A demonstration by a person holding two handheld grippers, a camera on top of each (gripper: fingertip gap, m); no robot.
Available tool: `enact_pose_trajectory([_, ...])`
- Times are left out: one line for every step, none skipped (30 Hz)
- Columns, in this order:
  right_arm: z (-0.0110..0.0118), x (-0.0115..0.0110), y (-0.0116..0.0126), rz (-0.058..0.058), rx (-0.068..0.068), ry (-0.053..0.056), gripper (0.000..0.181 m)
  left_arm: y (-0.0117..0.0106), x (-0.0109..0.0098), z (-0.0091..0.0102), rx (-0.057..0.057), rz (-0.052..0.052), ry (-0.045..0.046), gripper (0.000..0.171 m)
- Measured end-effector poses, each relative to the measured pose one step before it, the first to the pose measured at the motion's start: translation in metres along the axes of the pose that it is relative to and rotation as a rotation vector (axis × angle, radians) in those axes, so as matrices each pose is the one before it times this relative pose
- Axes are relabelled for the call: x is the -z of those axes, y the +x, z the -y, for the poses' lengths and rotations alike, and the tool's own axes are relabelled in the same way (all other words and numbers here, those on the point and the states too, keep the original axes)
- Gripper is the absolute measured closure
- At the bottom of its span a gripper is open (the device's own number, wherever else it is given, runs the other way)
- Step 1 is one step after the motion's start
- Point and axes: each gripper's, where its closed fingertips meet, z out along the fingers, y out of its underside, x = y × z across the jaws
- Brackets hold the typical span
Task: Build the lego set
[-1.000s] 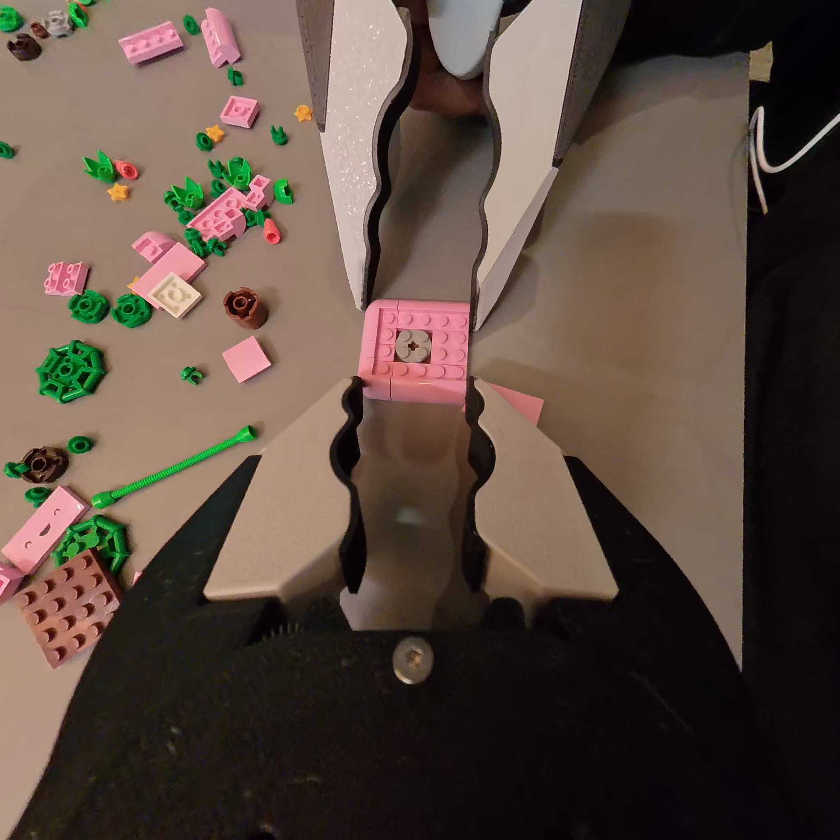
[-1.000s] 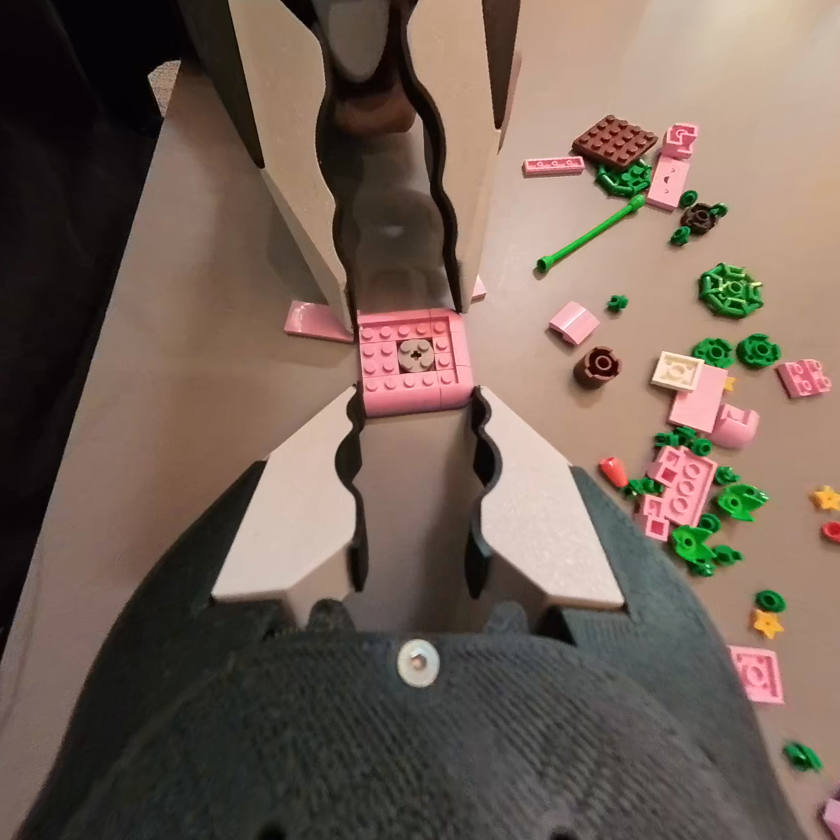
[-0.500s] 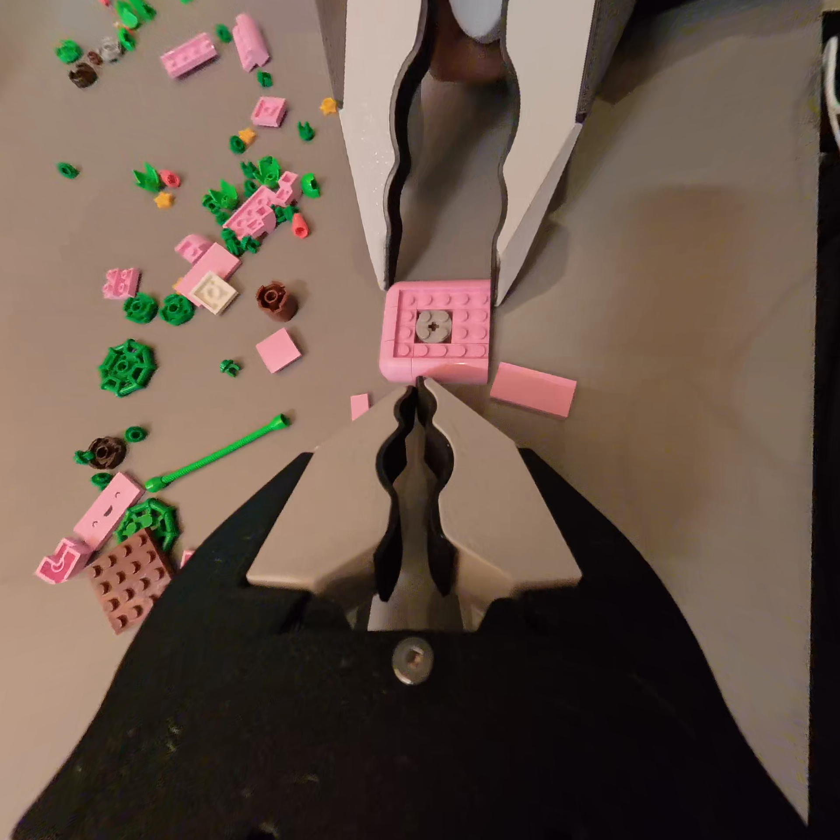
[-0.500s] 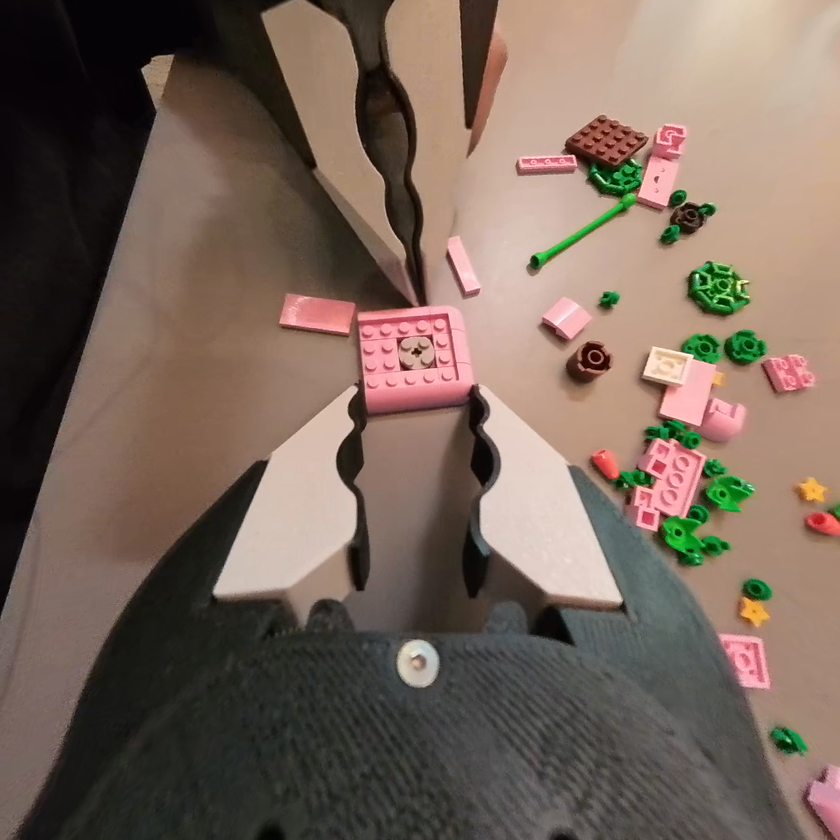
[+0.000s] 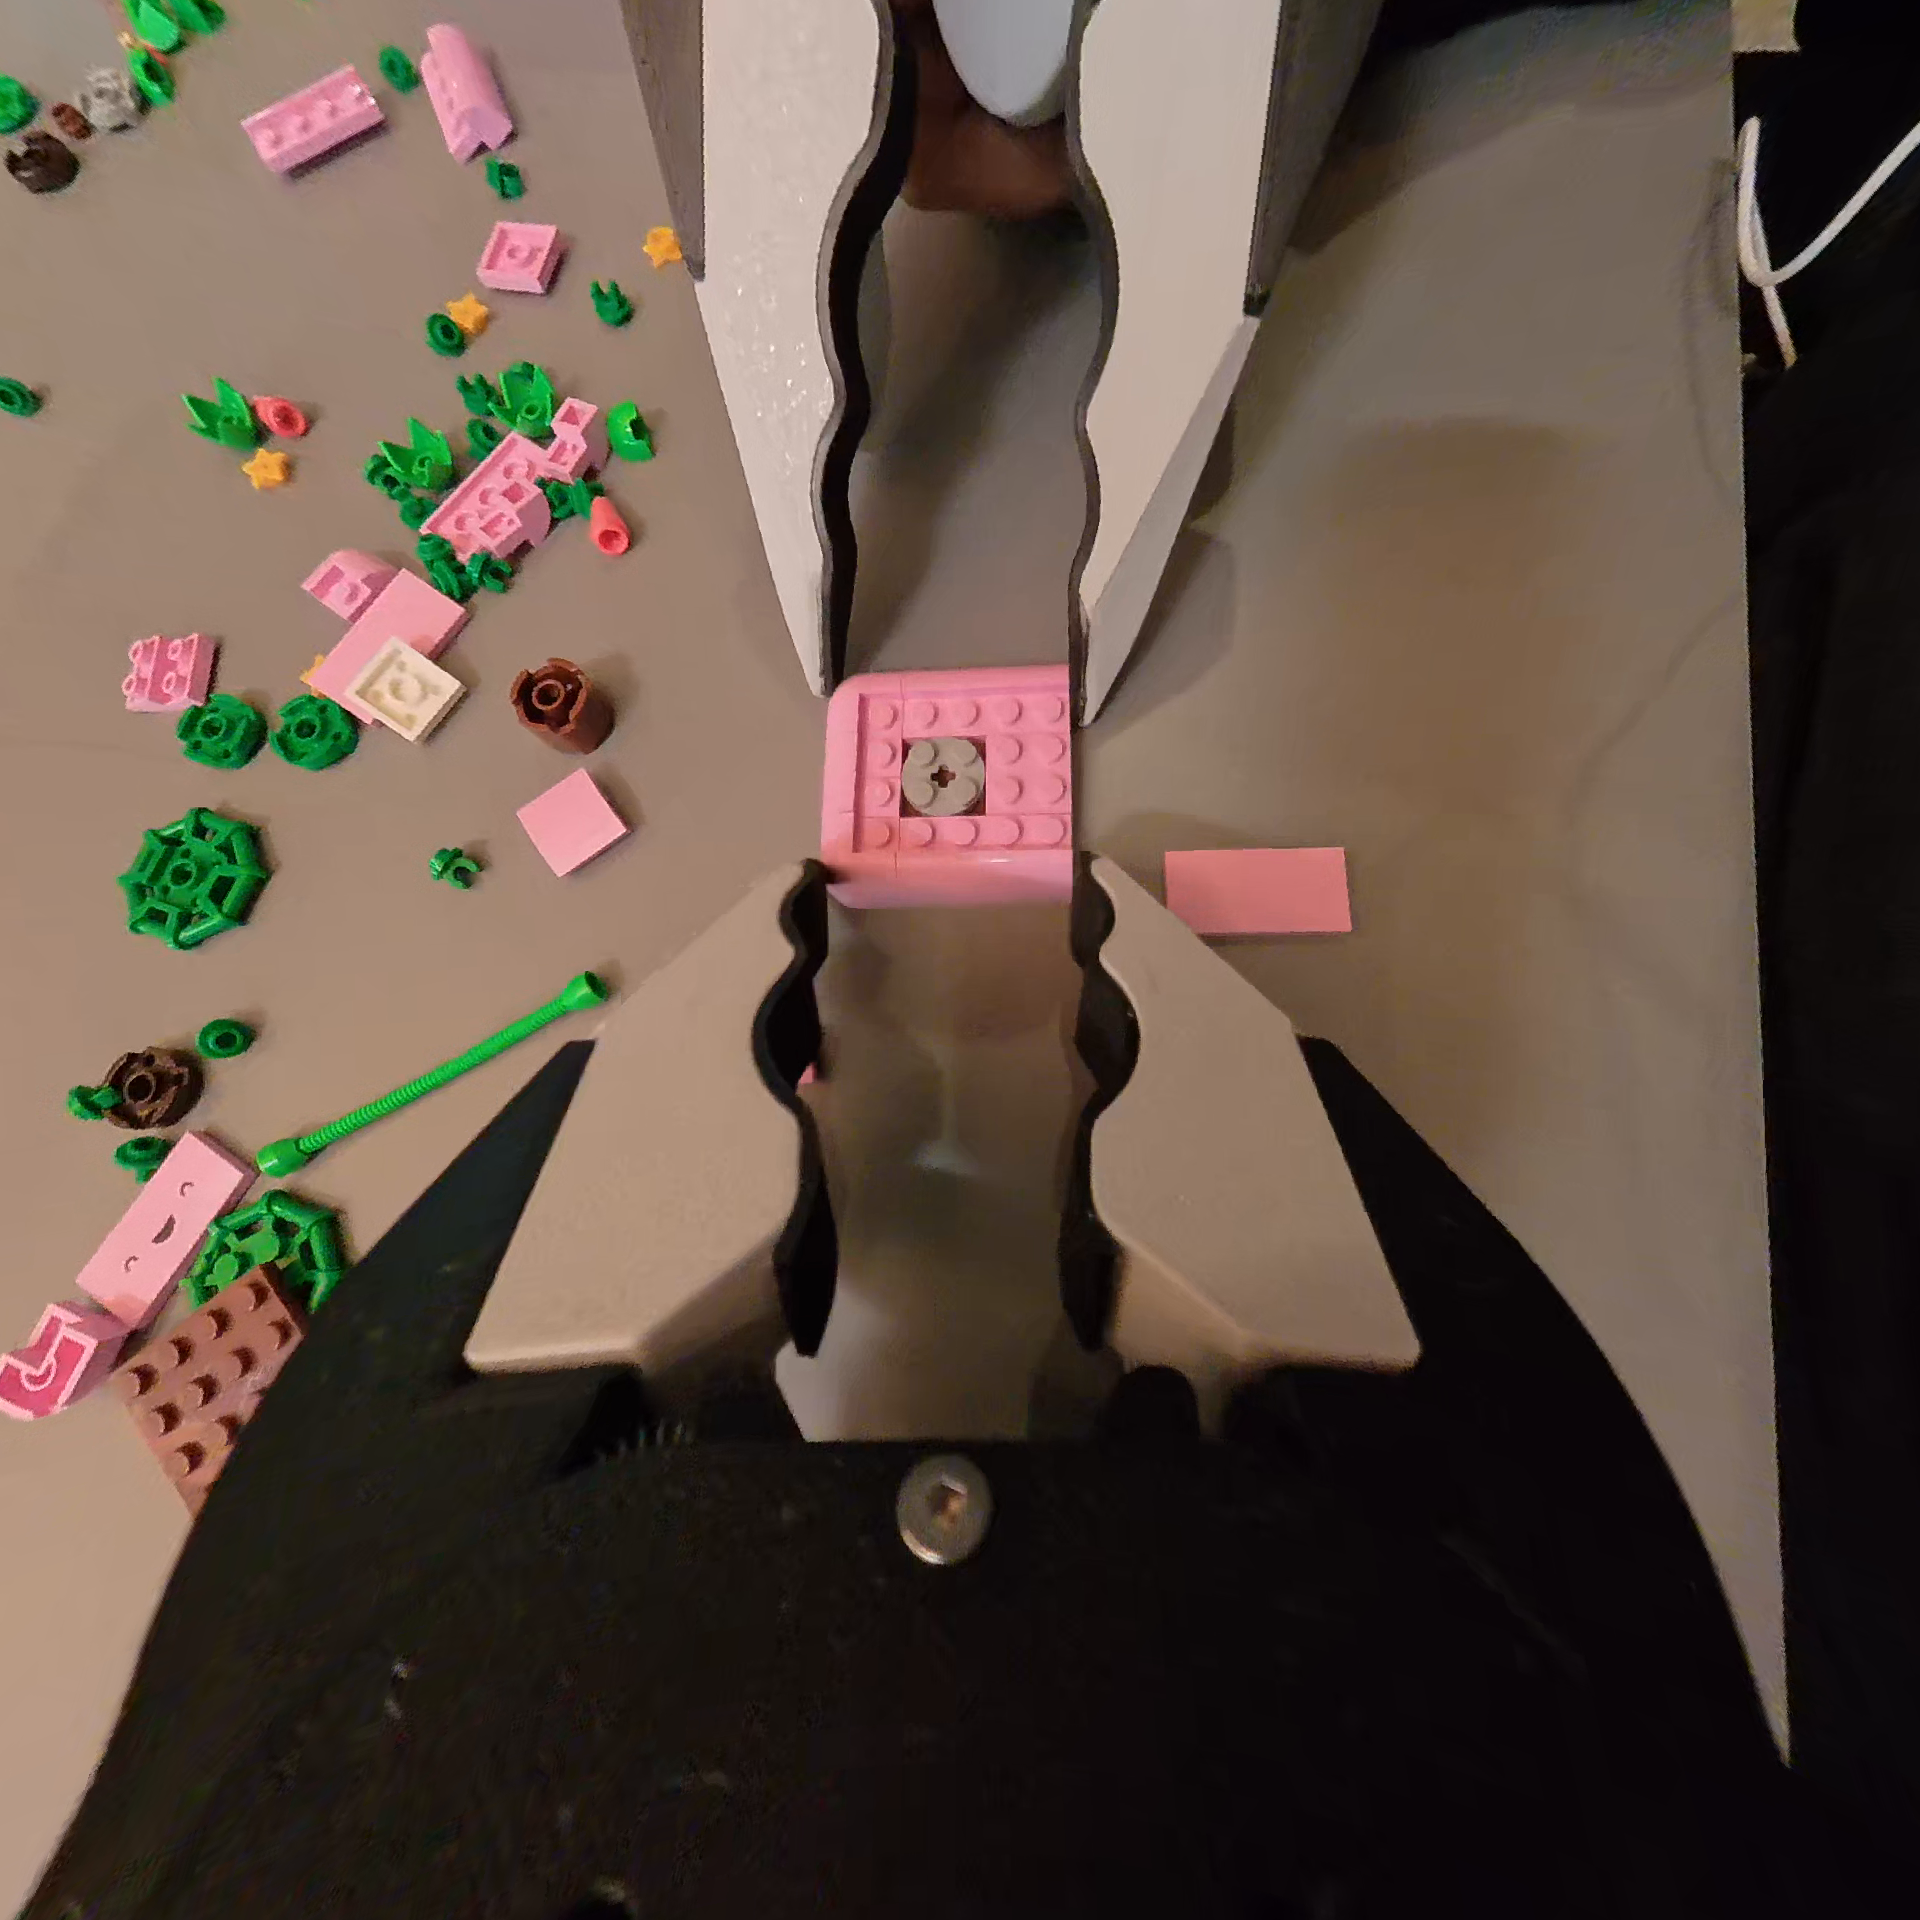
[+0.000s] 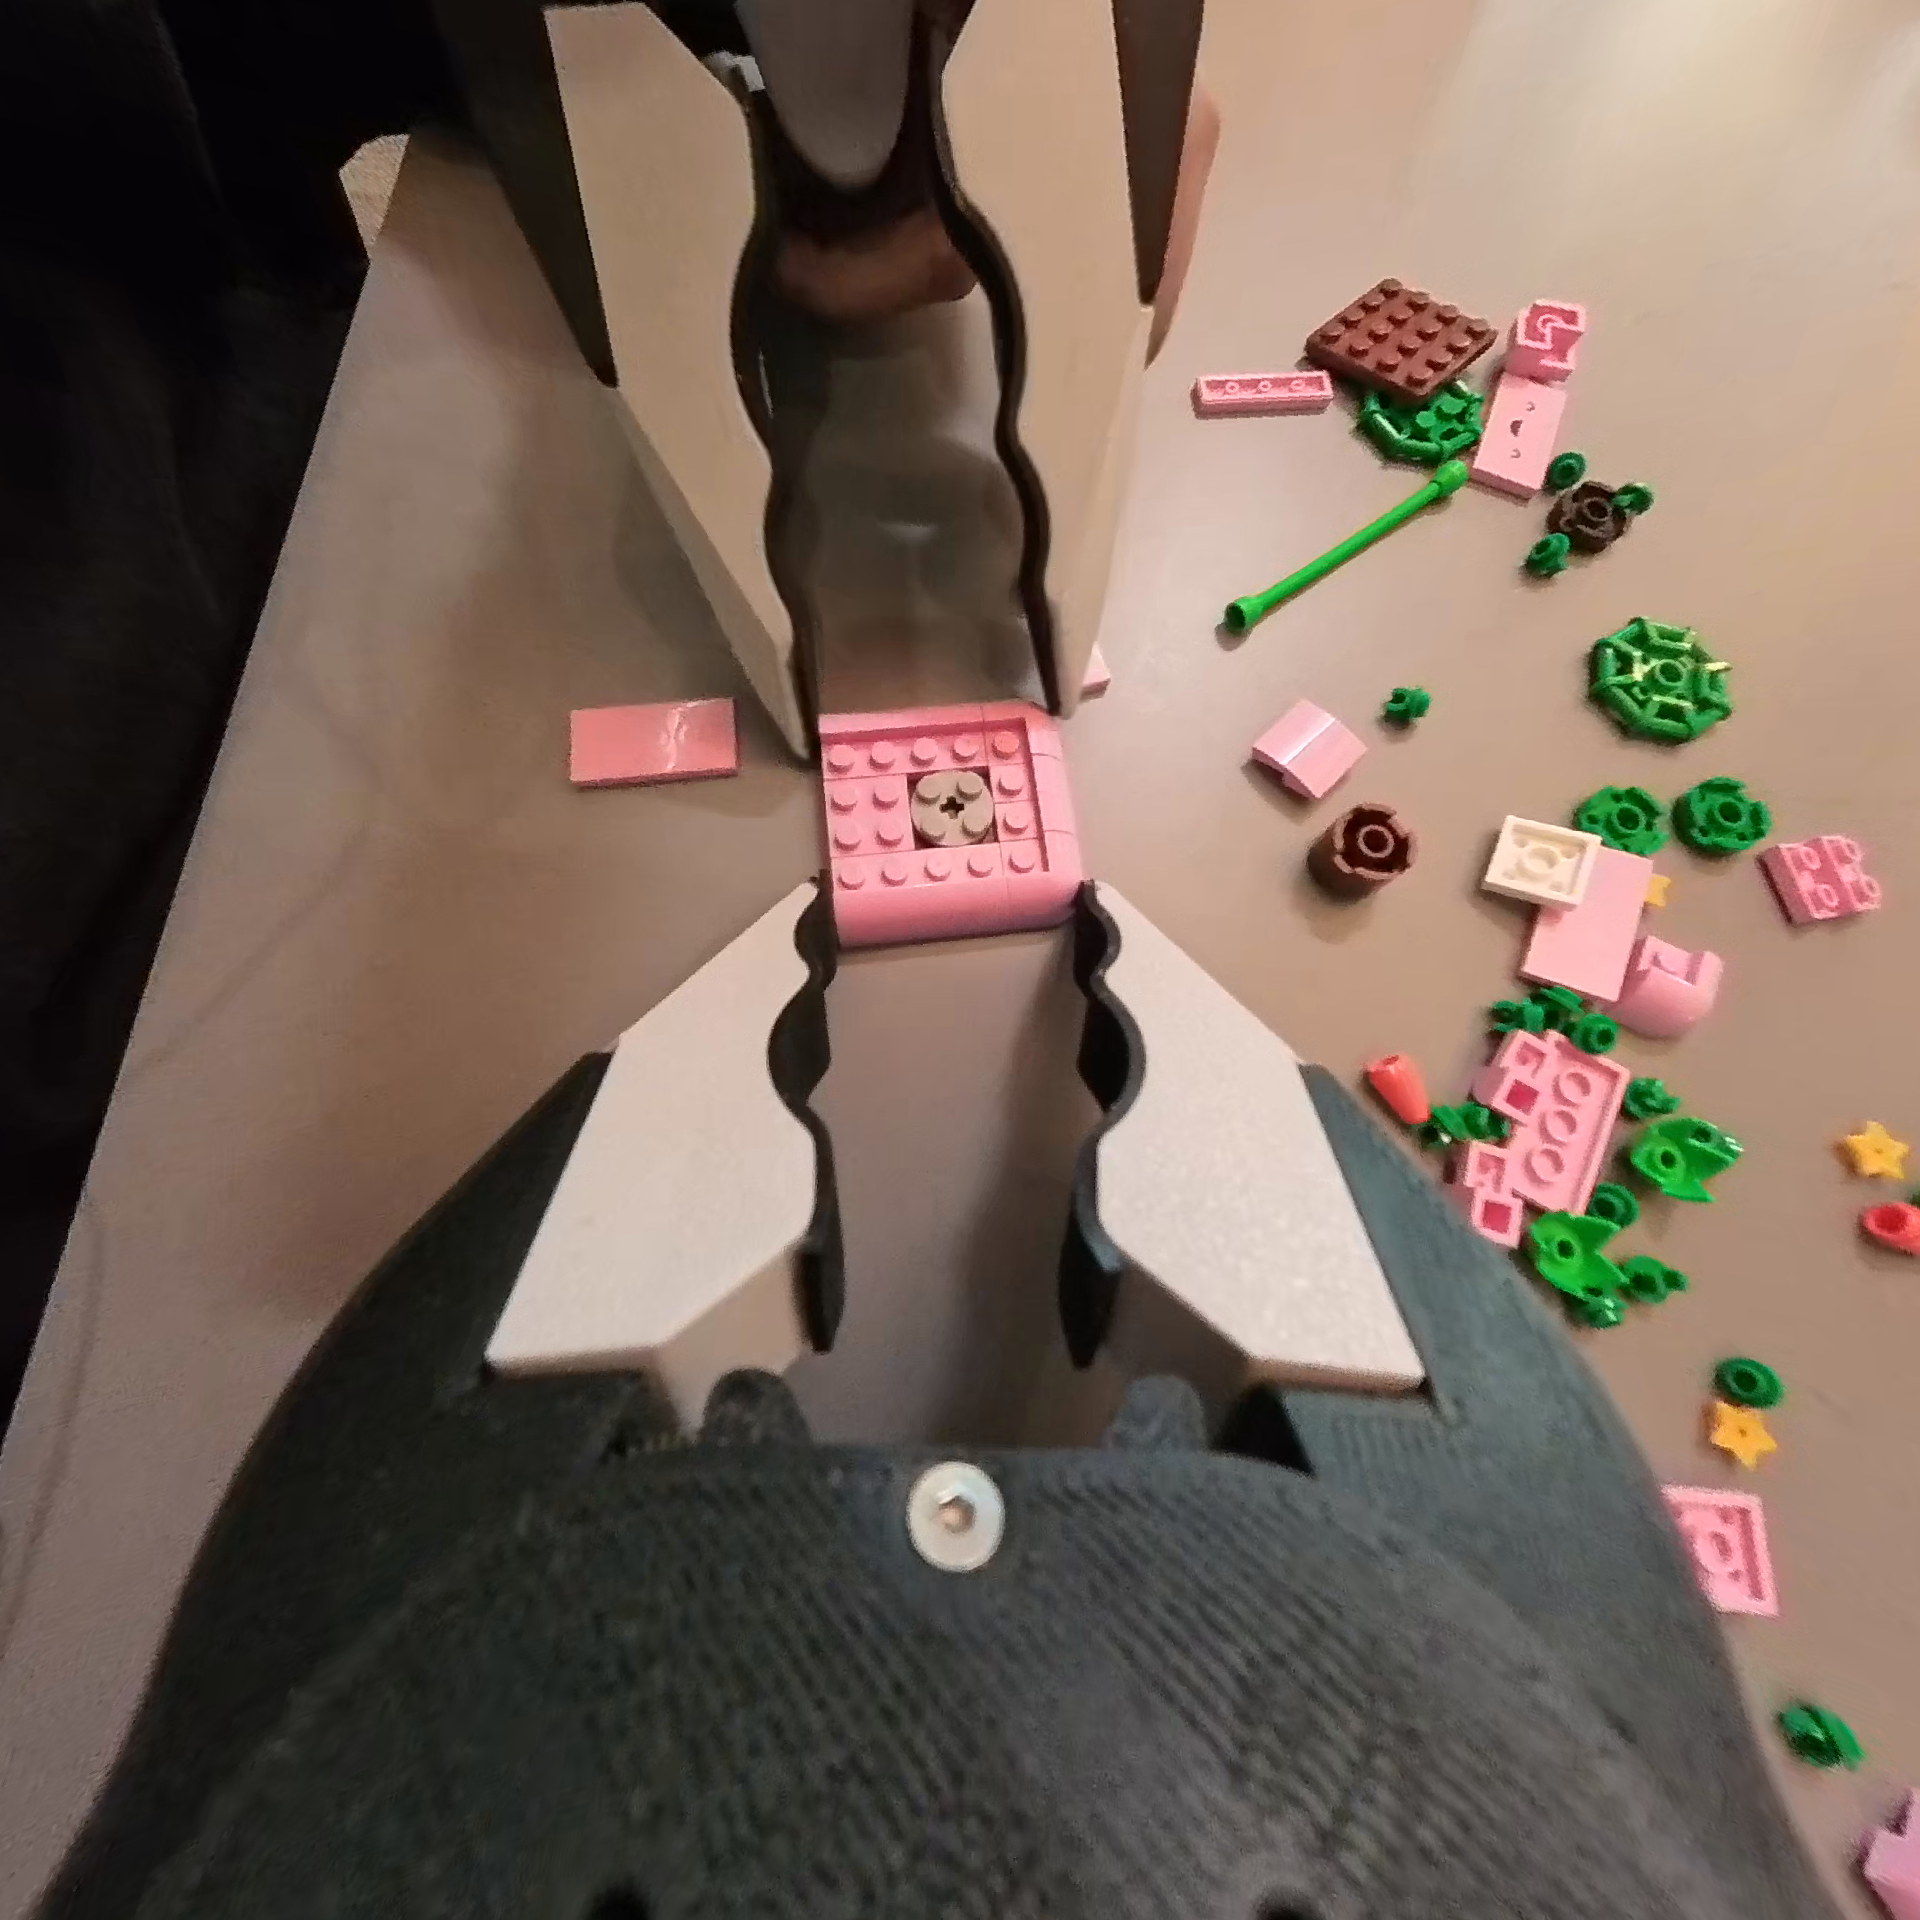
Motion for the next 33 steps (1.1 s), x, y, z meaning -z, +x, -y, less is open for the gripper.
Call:
enact_pose_trajectory([0.0,0.0,0.0,0.0006,-0.0008,0.0001,0.136,0.00004,0.00009,0.00005,0.0004,-0.0008,0.00012,0.126])
enact_pose_trajectory([0.0,0.0,-0.00005,0.0002,-0.0002,0.0,0.136,-0.00004,-0.00005,0.0,0.001,-0.0012,-0.00024,0.126])
enact_pose_trajectory([0.0,0.0,0.00002,0.0,0.0004,0.0,0.136,0.00011,0.0,0.0,0.0002,-0.0007,0.00003,0.126])
enact_pose_trajectory([0.0,0.0,-0.00017,0.0012,-0.0001,0.0,0.136,0.00006,-0.00004,0.00006,-0.0009,-0.0003,0.00014,0.126])
enact_pose_trajectory([-0.00005,0.00003,-0.00025,0.0034,-0.0008,-0.0001,0.136,0.00042,-0.00014,0.0,-0.0013,-0.0017,-0.00035,0.126])
enact_pose_trajectory([0.00014,-0.00002,-0.00047,0.0033,-0.0005,-0.0002,0.136,0.00035,0.00001,0.0,-0.0021,-0.002,-0.00015,0.126])
enact_pose_trajectory([0.00008,-0.0001,-0.0003,0.0017,0.0008,-0.0002,0.136,0.00031,0.0,-0.00002,0.0006,-0.0035,0.00008,0.126])
enact_pose_trajectory([0.0001,-0.00012,-0.00031,0.0011,0.0015,-0.0001,0.136,0.00028,-0.00003,0.00012,0.0032,-0.005,0.00019,0.126])
enact_pose_trajectory([-0.00001,-0.00002,-0.00009,0.0013,0.0001,-0.0003,0.136,-0.00003,-0.00007,0.0,0.0027,-0.0036,0.00014,0.126])
enact_pose_trajectory([0.00004,-0.00008,-0.00005,0.0008,0.0007,-0.0004,0.135,0.00003,0.0,0.00014,0.0014,-0.0022,0.00055,0.126])
enact_pose_trajectory([0.00006,-0.00009,-0.00002,0.0005,0.0006,-0.0002,0.135,0.00008,-0.00005,0.00023,-0.0001,-0.0011,0.00075,0.126])
enact_pose_trajectory([-0.00001,-0.00002,-0.00003,0.0016,-0.0004,-0.0002,0.135,0.0,-0.00008,0.00007,0.0013,-0.0013,0.0003,0.126])
enact_pose_trajectory([0.00005,-0.00008,0.0,0.0013,0.0023,-0.0003,0.136,-0.00012,-0.00002,0.00016,0.0021,-0.0017,0.00055,0.126])
enact_pose_trajectory([0.00009,-0.0001,0.0,0.0013,0.0023,0.0,0.136,0.00003,-0.00005,0.00023,0.0014,-0.0015,0.00088,0.127])
enact_pose_trajectory([-0.00002,-0.00001,-0.00006,0.0025,0.001,-0.0003,0.136,-0.00005,-0.00006,0.00024,0.0022,-0.0022,0.00115,0.127])
enact_pose_trajectory([-0.00001,-0.00005,0.00003,0.0021,0.0024,-0.0006,0.136,-0.00003,-0.00006,0.00037,0.0026,-0.0025,0.00113,0.127])
enact_pose_trajectory([0.00014,-0.00008,0.00002,0.0023,0.0003,-0.0006,0.136,-0.00011,-0.00015,0.00014,0.0019,-0.0022,0.00053,0.127])
enact_pose_trajectory([-0.00008,-0.00012,0.0,0.0021,0.0,-0.0004,0.135,0.00001,-0.00006,0.00022,0.0014,-0.0023,0.0007,0.127])
enact_pose_trajectory([0.0,-0.00003,-0.00002,0.0014,0.0014,-0.0003,0.135,-0.00011,-0.0001,0.00008,0.0022,-0.0027,0.00031,0.127])
enact_pose_trajectory([0.00001,0.0,-0.00002,0.0014,0.0005,0.0002,0.135,-0.00007,-0.00006,0.00019,0.0017,-0.0027,0.0003,0.127])
enact_pose_trajectory([0.00001,-0.00007,0.00008,0.0016,-0.0003,0.0012,0.135,0.00001,-0.00009,0.00007,0.0015,-0.0023,0.00012,0.127])
enact_pose_trajectory([-0.0001,-0.00004,0.00007,0.0014,-0.0021,0.0001,0.135,-0.00013,-0.00017,-0.00002,0.0023,-0.0018,-0.00014,0.127])
enact_pose_trajectory([-0.00008,-0.00005,0.00006,0.0009,-0.0013,0.0002,0.135,-0.00001,0.00003,-0.00005,0.0009,-0.0011,-0.00024,0.127])
enact_pose_trajectory([0.0,-0.00002,0.00005,0.0013,-0.0019,-0.0001,0.135,-0.00007,-0.00006,0.00005,0.0003,-0.0014,0.0001,0.127])
enact_pose_trajectory([-0.00001,-0.00015,0.00009,0.0002,-0.0006,-0.0001,0.135,0.00008,0.00002,-0.00003,0.0027,-0.004,0.0002,0.127])
enact_pose_trajectory([0.00009,-0.00027,0.00015,-0.0018,0.0001,-0.0003,0.135,0.00012,0.00003,-0.00003,0.0059,-0.0075,0.00054,0.127])
enact_pose_trajectory([0.00014,-0.00017,0.00004,-0.0033,-0.0014,-0.0003,0.135,-0.00027,0.00015,0.00004,0.009,-0.0059,0.00113,0.127])
enact_pose_trajectory([0.0001,-0.00009,0.00006,-0.0037,-0.0017,0.0001,0.135,-0.00011,0.00008,0.0001,0.0072,-0.0061,0.0007,0.127])
enact_pose_trajectory([-0.00009,-0.00003,0.00014,-0.0025,-0.0019,0.0002,0.134,0.00006,-0.00009,-0.00005,0.0036,-0.0038,0.00003,0.127])
enact_pose_trajectory([0.0,0.00001,0.00011,-0.001,-0.0024,0.0001,0.134,-0.00006,0.00002,-0.00003,0.0008,-0.0008,-0.00011,0.127])
enact_pose_trajectory([-0.00002,0.00001,0.00012,-0.0011,-0.0024,0.0,0.134,-0.00008,-0.00006,-0.00008,0.0003,0.0007,-0.00009,0.127])
enact_pose_trajectory([-0.00002,0.00002,0.00048,-0.0023,-0.0017,0.0001,0.135,-0.00042,-0.00008,-0.00009,0.002,0.0021,-0.00044,0.127])
enact_pose_trajectory([0.00013,0.00004,0.00018,-0.0026,-0.0007,0.0003,0.135,-0.00042,-0.00013,-0.00009,0.0031,0.0012,-0.00102,0.127])
